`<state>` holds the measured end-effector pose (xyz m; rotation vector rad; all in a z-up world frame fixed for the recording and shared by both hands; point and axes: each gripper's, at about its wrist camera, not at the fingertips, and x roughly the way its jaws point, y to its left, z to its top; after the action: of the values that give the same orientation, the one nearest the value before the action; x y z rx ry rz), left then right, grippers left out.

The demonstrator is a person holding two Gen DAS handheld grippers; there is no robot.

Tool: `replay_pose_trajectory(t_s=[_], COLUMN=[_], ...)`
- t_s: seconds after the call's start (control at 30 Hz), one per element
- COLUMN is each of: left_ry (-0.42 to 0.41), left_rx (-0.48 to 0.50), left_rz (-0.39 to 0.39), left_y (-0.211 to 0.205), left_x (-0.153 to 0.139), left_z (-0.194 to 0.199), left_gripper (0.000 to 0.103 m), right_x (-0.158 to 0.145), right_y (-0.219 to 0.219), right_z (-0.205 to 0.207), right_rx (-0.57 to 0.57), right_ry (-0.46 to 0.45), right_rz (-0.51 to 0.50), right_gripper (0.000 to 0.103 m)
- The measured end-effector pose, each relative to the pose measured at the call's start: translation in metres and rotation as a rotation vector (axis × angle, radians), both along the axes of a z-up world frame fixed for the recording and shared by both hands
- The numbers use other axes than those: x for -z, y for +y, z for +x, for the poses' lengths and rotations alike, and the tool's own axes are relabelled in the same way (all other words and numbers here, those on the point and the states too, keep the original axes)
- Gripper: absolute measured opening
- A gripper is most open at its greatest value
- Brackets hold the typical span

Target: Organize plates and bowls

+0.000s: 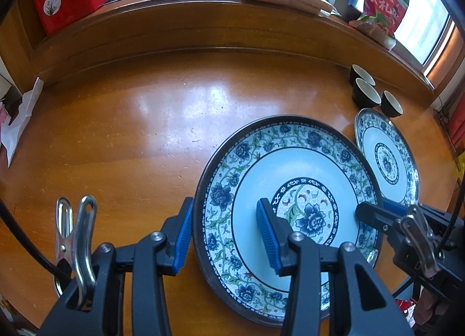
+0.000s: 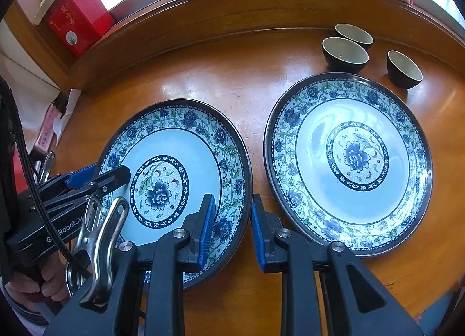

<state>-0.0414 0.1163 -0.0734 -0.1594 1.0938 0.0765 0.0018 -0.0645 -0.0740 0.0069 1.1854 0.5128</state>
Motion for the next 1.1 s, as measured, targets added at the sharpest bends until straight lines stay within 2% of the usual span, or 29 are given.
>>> replay_pose_trajectory(t_s=[0.57, 1.1], left_ry=[-0.001, -0.054], left_rx=[0.000, -0.006], left_rz=[-0.009, 0.020], left_y=[0.004, 0.012], left_x=[-0.002, -0.036], left_z=[-0.001, -0.004], left_gripper=[0.045, 0.046], right_x=[0.002, -0.021], right_y=[-0.002, -0.032], right_z=[0.003, -0.007], right_rx=[0.012, 0.064], right_ry=[0.012, -0.034], right_rz=[0.016, 0.068], right_gripper=[0.026, 0.029])
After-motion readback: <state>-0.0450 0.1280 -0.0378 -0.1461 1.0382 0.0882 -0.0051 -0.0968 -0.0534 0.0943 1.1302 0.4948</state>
